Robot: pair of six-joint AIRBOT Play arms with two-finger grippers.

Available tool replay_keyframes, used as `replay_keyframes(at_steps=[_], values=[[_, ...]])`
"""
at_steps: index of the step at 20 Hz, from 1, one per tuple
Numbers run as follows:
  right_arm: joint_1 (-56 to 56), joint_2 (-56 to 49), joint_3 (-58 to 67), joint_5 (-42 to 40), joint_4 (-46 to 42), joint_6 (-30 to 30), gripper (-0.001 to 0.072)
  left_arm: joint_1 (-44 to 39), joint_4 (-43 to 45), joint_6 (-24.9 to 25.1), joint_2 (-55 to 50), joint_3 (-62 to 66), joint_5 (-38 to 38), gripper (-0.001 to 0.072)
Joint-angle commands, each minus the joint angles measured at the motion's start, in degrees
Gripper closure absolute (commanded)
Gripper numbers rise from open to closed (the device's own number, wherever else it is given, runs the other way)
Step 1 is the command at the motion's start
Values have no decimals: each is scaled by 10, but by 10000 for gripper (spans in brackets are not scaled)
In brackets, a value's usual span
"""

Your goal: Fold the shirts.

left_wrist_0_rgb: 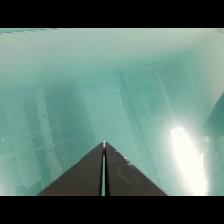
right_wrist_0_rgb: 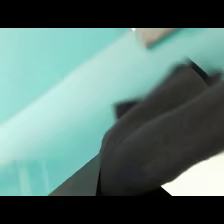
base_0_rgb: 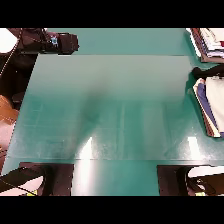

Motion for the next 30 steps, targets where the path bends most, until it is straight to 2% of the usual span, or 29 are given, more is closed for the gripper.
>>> replay_keyframes(at_steps=[1,5,12,15,19,20,21,22,23,26,30], values=[[-6,62,-27,-66,-2,1,692,0,-1,-1,0,0,0,683],[-6,111,-32,-35,-9,1,692,0,0,0,0,0,0,683],[-8,155,-49,140,-222,47,692,0,0,2,0,0,-14,683],[-28,188,-139,181,-249,47,691,0,0,2,0,0,-14,683],[-83,242,-278,196,-297,48,672,0,0,2,0,0,-19,683],[-101,255,-309,195,-307,48,530,0,0,2,0,0,-19,683],[-121,267,-338,188,-316,48,300,0,0,2,0,0,-19,683],[-141,275,-361,185,-316,48,119,0,0,2,0,0,-19,683],[-163,283,-381,181,-309,48,81,0,0,2,0,0,-19,683],[-186,306,-391,146,-212,48,83,0,-1,2,0,0,-19,683],[-96,313,-326,125,-91,47,91,0,-1,1,0,0,-20,683]])
